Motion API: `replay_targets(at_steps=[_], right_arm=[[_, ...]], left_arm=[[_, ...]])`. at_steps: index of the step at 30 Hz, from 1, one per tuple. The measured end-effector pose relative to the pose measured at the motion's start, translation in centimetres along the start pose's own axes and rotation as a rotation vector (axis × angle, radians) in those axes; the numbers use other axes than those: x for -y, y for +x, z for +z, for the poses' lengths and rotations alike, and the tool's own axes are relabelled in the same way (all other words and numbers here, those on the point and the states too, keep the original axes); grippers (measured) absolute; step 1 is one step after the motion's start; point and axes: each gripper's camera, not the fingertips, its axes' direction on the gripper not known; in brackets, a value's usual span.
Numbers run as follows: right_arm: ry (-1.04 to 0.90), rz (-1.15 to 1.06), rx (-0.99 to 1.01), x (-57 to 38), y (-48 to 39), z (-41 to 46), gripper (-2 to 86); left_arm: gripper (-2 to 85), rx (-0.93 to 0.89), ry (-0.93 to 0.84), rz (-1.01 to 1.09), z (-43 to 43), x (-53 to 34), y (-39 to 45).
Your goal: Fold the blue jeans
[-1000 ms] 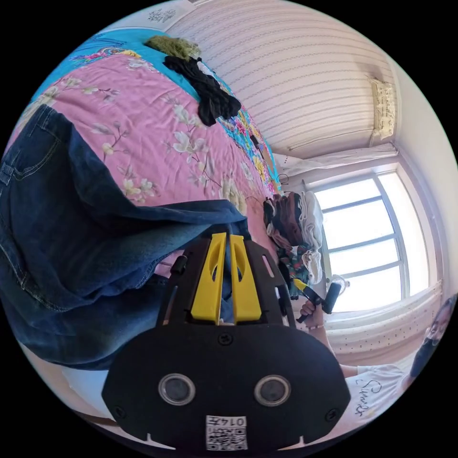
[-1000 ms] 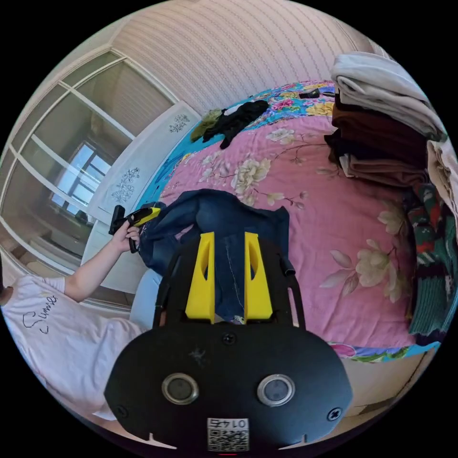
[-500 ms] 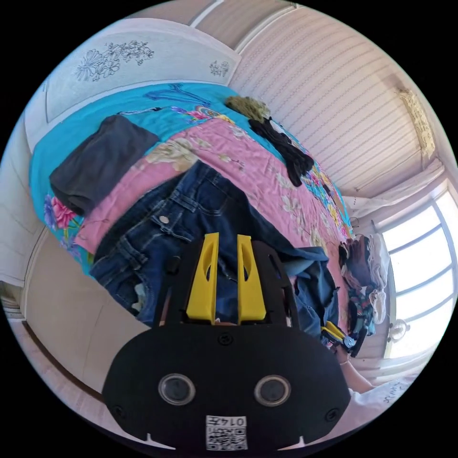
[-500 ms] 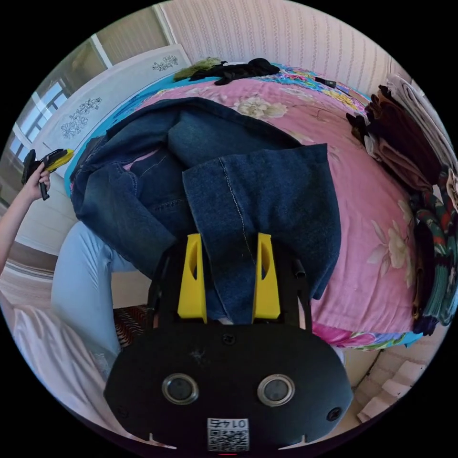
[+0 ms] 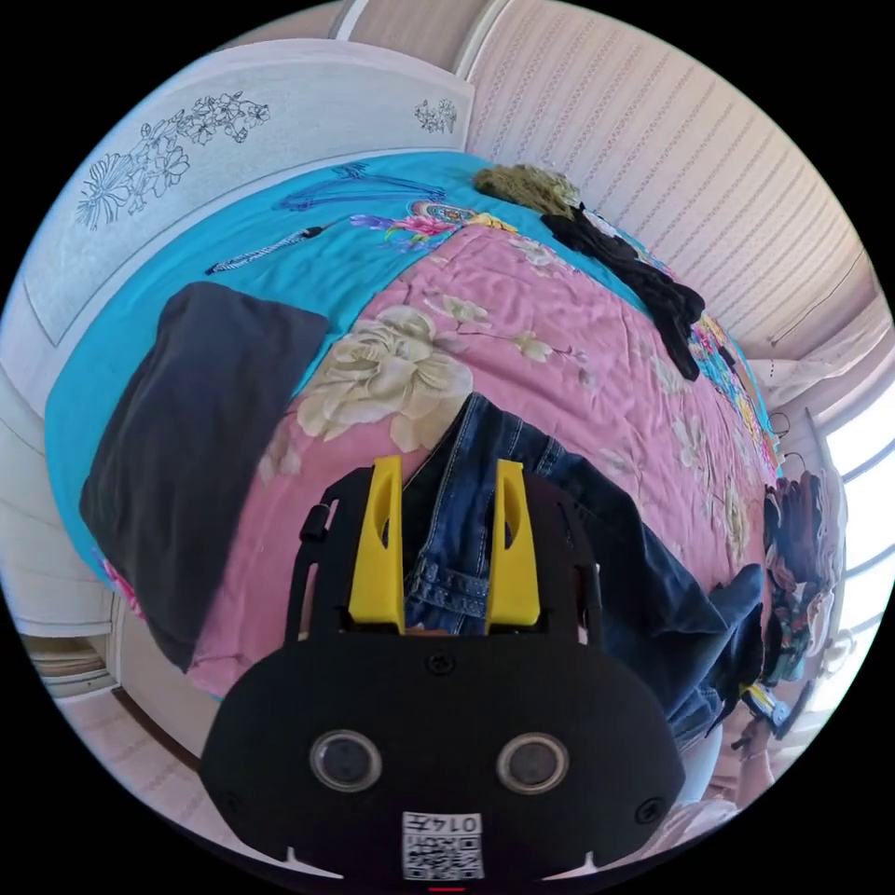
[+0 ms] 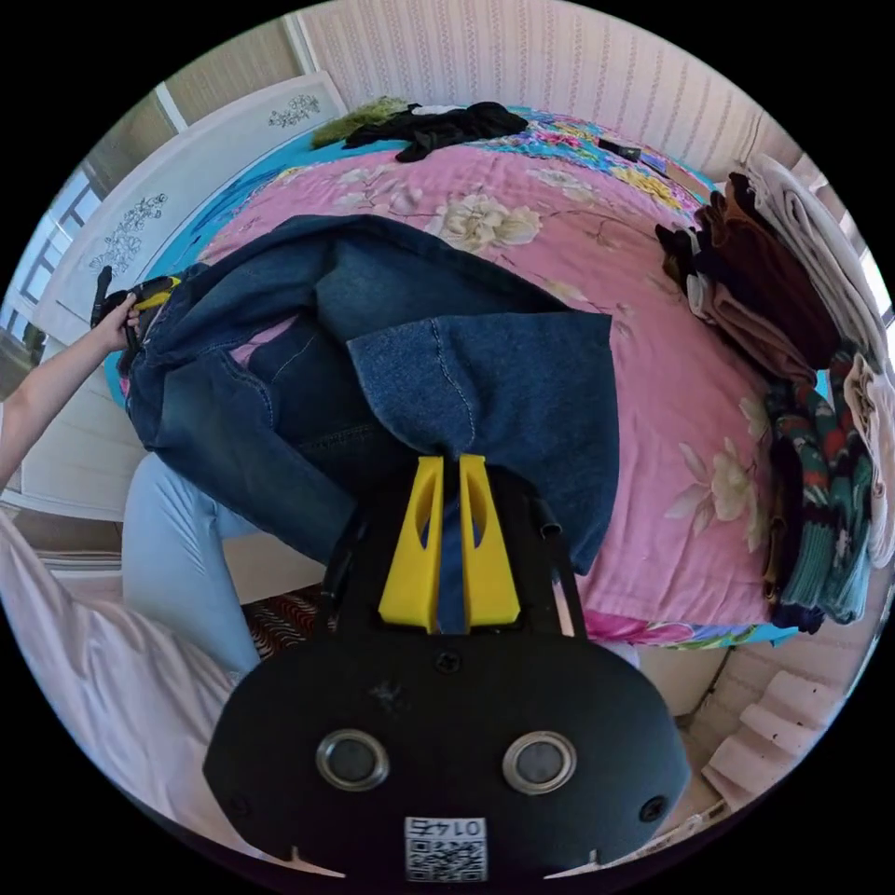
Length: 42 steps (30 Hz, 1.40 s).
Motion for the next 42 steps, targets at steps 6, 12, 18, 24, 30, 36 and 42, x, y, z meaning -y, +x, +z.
replay_targets(at_steps=[6, 12, 18, 24, 30, 36, 42], right_arm=[[0.235, 0.156, -0.019, 1.6, 6.5, -8.4, 1.6], [0.414, 0.302, 0.027, 3.9, 16.2, -16.6, 1.5], [0.296, 0.259, 0.023, 12.1, 21.3, -15.9, 2.3], [-0.015, 0.308, -0.173, 18.9, 24.0, -6.9, 5.8], [0.069, 0.314, -0.191, 13.2, 22.7, -5.1, 6.8], [0.11, 0.272, 0.151, 2.6, 16.3, 0.1, 10.7], [0.095, 0.36, 0.293, -2.4, 13.5, 3.2, 11.4]], left_arm=[[3.5, 0.0, -0.084, 0.078, -1.4, 1.6, 0.4], [0.5, 0.071, 0.082, 0.116, -9.3, 1.3, -0.8], [0.9, 0.2, 0.06, 0.119, -12.5, 4.2, -2.8], [5.3, 0.13, 0.035, -0.083, -9.3, 5.3, -5.9], [6.8, 0.033, 0.131, 0.019, -12.6, -1.9, -7.7], [8.7, -0.112, 0.119, -0.19, -13.1, -15.1, -13.5], [11.8, -0.16, 0.086, -0.362, -8.9, -21.3, -15.6]])
